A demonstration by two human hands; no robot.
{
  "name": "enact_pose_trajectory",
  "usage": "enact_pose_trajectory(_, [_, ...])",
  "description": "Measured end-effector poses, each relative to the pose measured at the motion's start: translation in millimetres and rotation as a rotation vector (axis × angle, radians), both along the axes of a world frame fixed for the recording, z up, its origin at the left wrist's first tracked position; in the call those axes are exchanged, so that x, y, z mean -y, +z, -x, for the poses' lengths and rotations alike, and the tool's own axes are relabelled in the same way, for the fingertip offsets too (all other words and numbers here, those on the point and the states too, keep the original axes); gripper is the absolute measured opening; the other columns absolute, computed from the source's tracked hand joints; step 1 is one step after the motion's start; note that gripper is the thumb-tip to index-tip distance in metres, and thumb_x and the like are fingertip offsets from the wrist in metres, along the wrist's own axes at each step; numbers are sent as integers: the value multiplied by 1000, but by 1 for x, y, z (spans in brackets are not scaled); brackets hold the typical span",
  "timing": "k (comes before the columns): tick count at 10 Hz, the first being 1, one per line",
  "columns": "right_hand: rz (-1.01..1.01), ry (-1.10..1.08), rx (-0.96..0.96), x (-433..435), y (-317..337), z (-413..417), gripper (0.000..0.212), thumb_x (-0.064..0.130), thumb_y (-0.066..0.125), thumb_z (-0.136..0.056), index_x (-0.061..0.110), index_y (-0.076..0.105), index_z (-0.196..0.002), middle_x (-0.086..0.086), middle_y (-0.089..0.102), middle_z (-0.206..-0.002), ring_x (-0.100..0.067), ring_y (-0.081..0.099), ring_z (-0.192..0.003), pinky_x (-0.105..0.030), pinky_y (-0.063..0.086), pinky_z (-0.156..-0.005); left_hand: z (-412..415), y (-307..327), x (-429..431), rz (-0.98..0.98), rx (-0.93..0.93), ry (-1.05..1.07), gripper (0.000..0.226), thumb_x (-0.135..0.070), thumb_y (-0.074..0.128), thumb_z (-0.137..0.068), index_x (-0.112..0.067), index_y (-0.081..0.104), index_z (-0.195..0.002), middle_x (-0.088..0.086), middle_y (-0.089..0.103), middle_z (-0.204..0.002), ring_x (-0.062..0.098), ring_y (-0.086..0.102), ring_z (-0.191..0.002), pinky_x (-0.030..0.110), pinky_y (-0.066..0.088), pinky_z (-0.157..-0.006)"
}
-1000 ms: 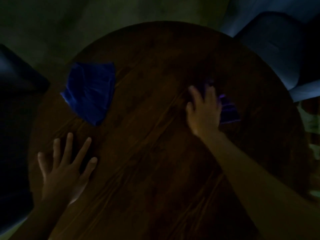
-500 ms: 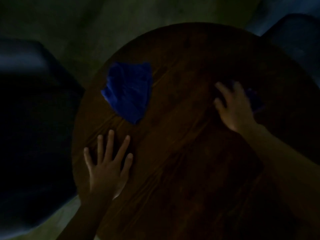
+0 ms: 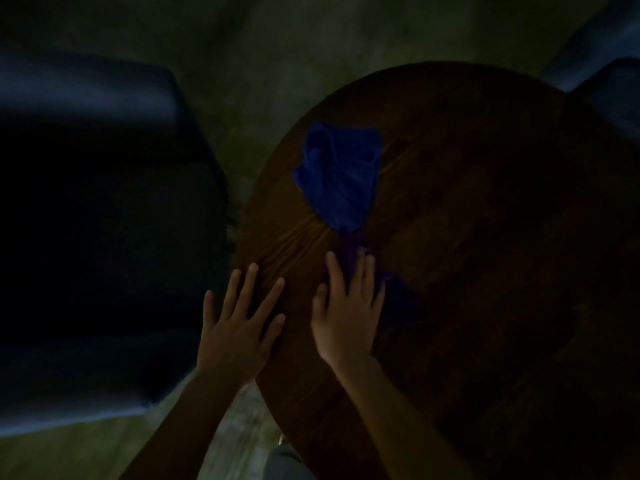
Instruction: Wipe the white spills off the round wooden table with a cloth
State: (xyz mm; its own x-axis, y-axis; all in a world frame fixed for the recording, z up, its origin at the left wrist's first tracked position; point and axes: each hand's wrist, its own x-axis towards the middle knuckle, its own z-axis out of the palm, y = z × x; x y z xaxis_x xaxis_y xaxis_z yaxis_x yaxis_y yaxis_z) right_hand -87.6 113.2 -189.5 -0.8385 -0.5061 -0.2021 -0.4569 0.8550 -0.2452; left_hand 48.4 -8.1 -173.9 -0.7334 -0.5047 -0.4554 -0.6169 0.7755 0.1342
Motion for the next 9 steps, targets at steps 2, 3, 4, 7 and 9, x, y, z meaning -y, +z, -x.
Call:
enact_pose_trajectory(2, [11,197,79,22,14,-50,57,48,29,-103,38,30,-159,-11,21,-170,-30,18,-158,-58,22,-120,-24,7,-7,-34,47,-18,74,-73,-20,-85,-45,-27,-153,4,-40,-161,28,-33,-150,58,-1,-125])
enact_pose_trajectory(3, [-67,290,194,17,25,-40,66,54,34,-105,42,7,-164,-9,-4,-173,-28,-4,-160,-56,7,-125,-29,17,-19,-40,113,-3,67,-65,-2,-98,-43,-25,-156,5,-40,-160,31,-26,-154,57,4,-126])
enact_pose_trajectory(4, [-61,366,272,5,47,-22,72,56,41,-103,41,5,-164,-9,-6,-173,-29,-5,-160,-53,12,-127,-34,33,-33,-83,179,-12,70,-58,21,-107,-39,-20,-160,8,-33,-166,35,-14,-158,56,10,-127])
enact_pose_trajectory(7, [-21,-78,597,-131,116,-35,57,41,52,-104,18,41,-155,-12,38,-160,-28,37,-147,-43,34,-120,-71,96,-98,-402,269,5,54,-45,39,-109,-25,36,-159,5,42,-162,23,49,-139,35,41,-108])
enact_pose_trajectory(9, [-164,-302,879,-280,153,-79,49,35,51,-107,9,51,-149,-12,52,-153,-27,50,-139,-29,39,-112,-110,141,-161,-627,351,105,47,-38,42,-111,-15,46,-152,7,48,-158,21,48,-141,22,35,-106])
